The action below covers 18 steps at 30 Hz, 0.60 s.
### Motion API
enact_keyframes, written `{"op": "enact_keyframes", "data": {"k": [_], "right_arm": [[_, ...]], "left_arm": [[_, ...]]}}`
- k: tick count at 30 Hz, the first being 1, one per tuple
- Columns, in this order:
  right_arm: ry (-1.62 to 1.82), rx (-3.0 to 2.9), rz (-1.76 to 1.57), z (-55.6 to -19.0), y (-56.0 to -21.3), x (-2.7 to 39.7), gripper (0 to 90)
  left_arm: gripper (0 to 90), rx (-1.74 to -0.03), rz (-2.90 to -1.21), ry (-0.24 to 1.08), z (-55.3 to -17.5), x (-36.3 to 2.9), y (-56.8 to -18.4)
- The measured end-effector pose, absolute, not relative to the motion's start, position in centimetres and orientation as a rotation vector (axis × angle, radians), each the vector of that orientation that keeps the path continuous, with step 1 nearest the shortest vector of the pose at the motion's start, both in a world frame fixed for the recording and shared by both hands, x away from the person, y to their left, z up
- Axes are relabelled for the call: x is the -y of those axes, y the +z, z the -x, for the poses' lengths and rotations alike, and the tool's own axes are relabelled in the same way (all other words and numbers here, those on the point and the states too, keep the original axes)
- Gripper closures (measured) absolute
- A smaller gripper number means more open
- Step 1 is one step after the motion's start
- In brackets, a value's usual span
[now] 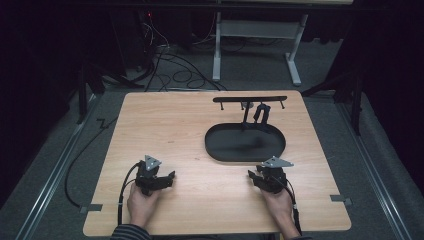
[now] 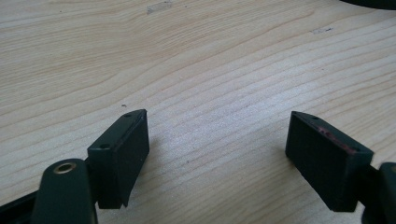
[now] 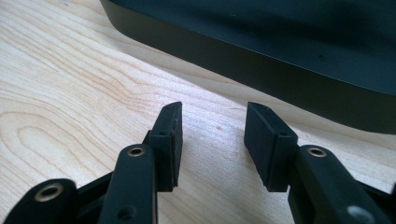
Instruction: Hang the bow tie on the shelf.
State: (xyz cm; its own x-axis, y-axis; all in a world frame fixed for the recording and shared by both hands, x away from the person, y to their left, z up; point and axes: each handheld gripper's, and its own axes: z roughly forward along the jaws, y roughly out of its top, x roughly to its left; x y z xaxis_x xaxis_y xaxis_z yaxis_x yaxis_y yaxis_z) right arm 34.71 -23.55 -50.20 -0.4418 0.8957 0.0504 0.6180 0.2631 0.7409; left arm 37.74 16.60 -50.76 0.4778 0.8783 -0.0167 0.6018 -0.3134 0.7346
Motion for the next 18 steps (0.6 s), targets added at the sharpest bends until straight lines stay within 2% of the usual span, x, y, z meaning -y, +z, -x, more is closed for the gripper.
{"op": "enact_keyframes", "data": {"k": [8, 18], "right_arm": [[0.94, -2.179, -1.309, -34.47, -50.24, 22.86, 51.3], [0.939, -2.181, -1.309, -34.47, -50.25, 22.86, 50.7]], "left_arm": [[21.9, -1.221, -2.036, 0.516, -37.73, -16.58, -50.77], [21.9, -1.219, -2.037, 0.518, -37.74, -16.58, -50.77]]}}
